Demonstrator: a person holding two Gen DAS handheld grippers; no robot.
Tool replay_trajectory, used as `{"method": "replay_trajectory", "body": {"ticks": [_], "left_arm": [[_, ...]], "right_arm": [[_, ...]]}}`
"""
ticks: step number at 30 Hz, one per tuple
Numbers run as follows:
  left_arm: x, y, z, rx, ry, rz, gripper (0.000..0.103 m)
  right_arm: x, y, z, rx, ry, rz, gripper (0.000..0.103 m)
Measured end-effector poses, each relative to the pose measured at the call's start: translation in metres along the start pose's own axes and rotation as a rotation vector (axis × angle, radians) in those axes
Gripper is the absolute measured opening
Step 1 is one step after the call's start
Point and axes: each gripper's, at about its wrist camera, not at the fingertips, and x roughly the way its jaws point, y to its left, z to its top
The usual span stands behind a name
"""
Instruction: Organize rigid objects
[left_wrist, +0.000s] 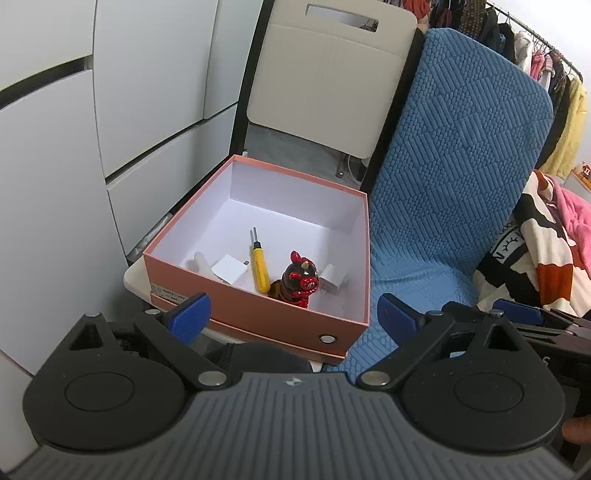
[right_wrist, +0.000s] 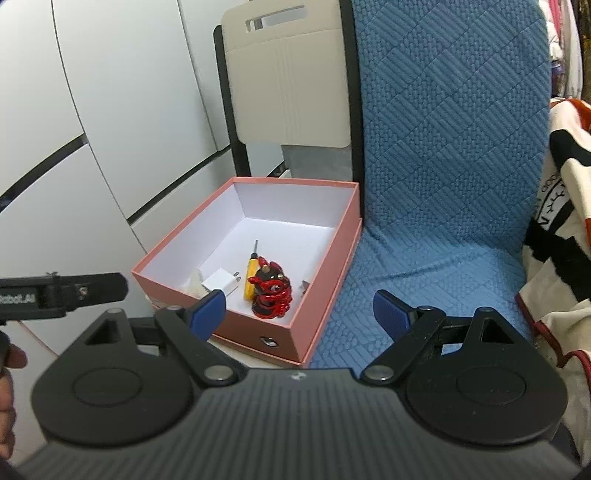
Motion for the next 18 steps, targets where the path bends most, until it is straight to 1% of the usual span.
{"method": "replay_trajectory", "body": {"ticks": [3,7,12,15,18], "left_arm": [[-0.007,-0.002,-0.004,-0.002,0.004,-0.004,0.098],[-0.016,-0.003,-0.004,-0.01,-0.011,-0.012,0.098],[-0.025,-0.007,-0.001,0.015,-0.035,-0.019,0.098],[-0.027,-0.01,-0.003,0.028,-0.032,-0.021,0.098],[-0.027,-0.011,-0.003,0.017,-0.029,-0.034,0.098]], "right_arm": [[-0.004,-0.001,-0.002,-0.006,0.0,-0.001,0.089],[-0.009,0.001,-0.002,-0.012,0.002,0.005,0.089],[-0.019,0.003,0.001,-0.013,-0.024,0.012,0.089],[-0.022,0.003,0.001,-0.014,-0.032,0.008,0.089],[-0.023,0.004,0.0,-0.017,-0.03,0.01,0.089]]}}
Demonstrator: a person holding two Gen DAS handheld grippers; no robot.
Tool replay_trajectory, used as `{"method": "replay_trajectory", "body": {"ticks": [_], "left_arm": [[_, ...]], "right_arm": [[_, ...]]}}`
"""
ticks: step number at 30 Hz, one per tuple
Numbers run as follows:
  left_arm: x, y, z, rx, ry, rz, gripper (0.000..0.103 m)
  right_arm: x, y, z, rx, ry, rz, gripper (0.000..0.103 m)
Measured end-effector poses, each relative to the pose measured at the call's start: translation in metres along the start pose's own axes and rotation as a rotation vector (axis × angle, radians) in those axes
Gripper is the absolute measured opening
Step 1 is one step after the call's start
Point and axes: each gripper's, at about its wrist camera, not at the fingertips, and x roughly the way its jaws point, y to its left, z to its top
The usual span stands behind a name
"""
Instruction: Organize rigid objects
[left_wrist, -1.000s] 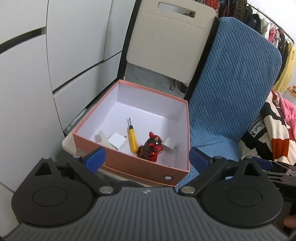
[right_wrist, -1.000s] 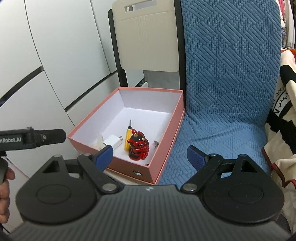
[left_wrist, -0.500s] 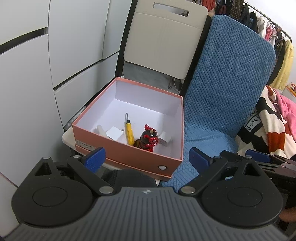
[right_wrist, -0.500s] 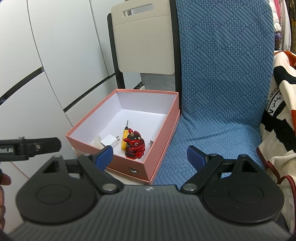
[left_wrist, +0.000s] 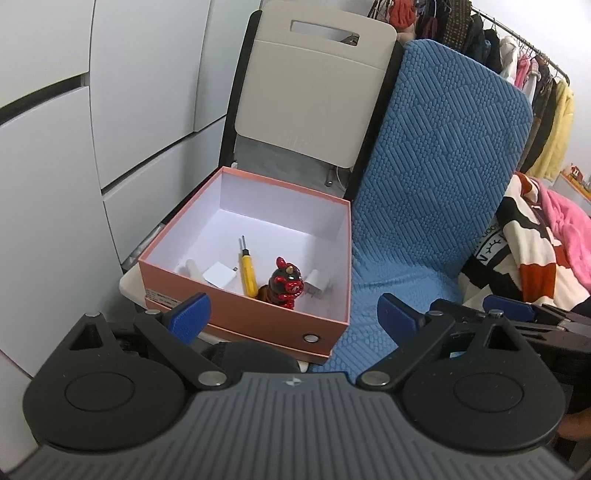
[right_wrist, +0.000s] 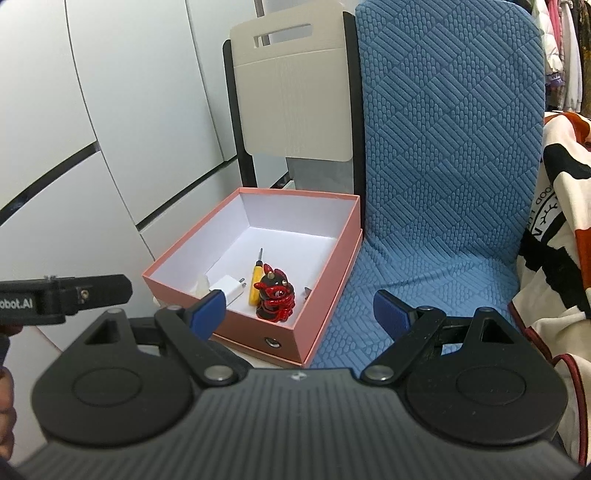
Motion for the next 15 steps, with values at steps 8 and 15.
{"method": "replay_trajectory", "body": {"ticks": [8,15], "left_arm": [[0.0041,0.0059,-0.0014,-0.004,0.013,0.02,0.099],[0.0043,0.0089,-0.0004,-0.006,0.011,0.027,0.101]], "right_arm": [[0.0013,-0.0003,-0.0006,-0.004,0.005,-0.005,0.089],[0.0027,-0.0002,-0.0014,-0.005,0.011,-0.006,0.089]]}}
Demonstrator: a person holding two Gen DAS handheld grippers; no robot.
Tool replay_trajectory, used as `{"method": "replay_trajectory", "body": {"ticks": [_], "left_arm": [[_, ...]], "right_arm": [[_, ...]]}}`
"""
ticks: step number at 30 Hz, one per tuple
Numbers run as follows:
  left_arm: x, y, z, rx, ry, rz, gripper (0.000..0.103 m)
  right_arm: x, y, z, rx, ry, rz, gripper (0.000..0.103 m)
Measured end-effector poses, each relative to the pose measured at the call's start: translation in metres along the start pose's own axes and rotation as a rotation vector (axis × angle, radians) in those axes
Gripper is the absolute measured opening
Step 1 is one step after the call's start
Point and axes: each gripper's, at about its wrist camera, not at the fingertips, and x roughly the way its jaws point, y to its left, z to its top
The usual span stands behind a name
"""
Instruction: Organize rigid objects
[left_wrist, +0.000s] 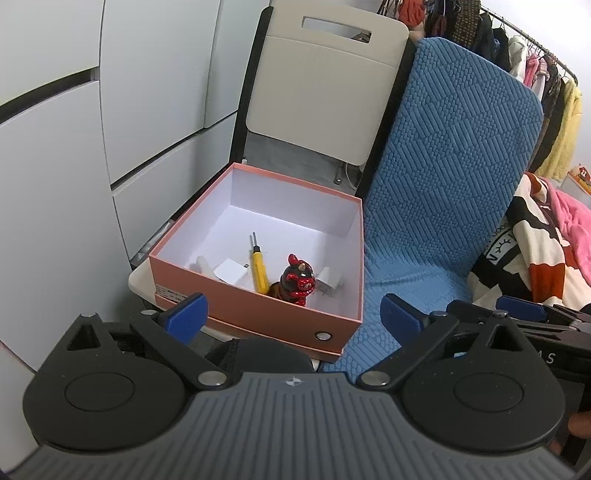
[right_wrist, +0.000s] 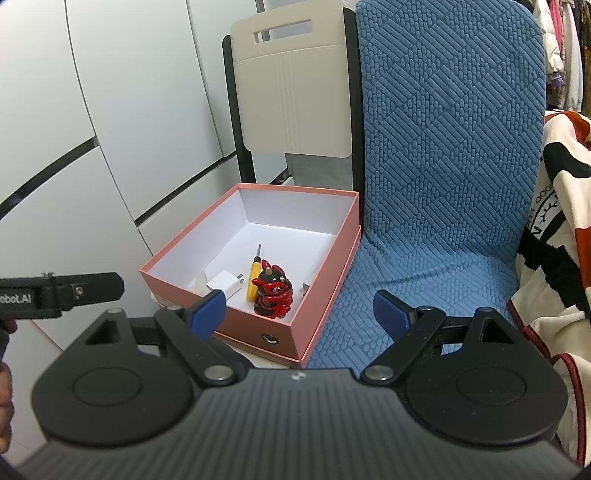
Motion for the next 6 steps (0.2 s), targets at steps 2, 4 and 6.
{"method": "replay_trajectory", "body": {"ticks": [2,4,6], "left_arm": [[0.0004,0.0002,0.0001,0.0,-0.002,-0.001,0.101],[0.0009,-0.0014,-0.0006,0.007,-0.001,-0.006,0.101],[0.0024,-0.0027,-0.0009,0.01,0.006,-0.016,0.101]], "right_arm": [[-0.0006,-0.0003,0.0,-0.001,-0.001,0.0,0.089],[-0.0016,-0.0008,0.0004,0.001,-0.003,0.001,0.089],[-0.0015,-0.0001,0.0008,0.001,-0.006,-0.003,0.089]]}}
